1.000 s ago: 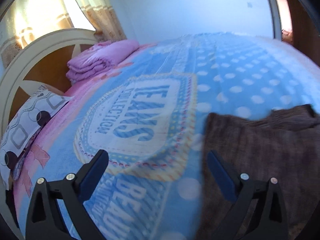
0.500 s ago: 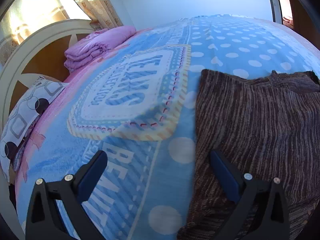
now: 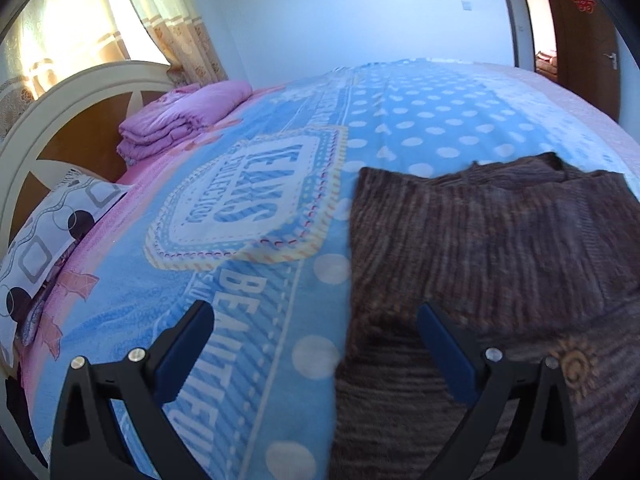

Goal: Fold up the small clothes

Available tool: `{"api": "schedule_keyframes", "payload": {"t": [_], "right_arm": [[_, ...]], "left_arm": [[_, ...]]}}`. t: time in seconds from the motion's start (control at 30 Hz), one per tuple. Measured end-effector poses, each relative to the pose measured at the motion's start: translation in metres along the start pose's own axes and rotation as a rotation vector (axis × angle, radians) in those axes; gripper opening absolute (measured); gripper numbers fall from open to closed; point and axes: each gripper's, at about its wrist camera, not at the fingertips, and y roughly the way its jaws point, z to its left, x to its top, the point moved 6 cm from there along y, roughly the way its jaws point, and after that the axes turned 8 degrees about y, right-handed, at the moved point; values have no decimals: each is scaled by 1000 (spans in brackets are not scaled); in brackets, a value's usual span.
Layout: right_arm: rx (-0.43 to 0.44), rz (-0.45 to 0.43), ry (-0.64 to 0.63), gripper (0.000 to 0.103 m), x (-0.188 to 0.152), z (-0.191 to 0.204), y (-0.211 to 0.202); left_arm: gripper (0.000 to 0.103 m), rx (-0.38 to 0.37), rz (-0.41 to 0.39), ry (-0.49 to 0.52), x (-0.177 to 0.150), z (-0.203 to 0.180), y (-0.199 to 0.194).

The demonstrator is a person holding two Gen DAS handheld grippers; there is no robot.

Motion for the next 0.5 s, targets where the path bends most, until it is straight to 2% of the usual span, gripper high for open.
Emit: {"api": "schedule_keyframes", "payload": {"t": [0.2,0.5], "right_arm": [[-8,14,-8,59,-12,4,-5],[10,26,2,59,-40,3,-22]], "left_arm": [[103,-71,-1,-21,-17,-15,-17],[103,-128,3,-22,-43,-26,-33]]}}
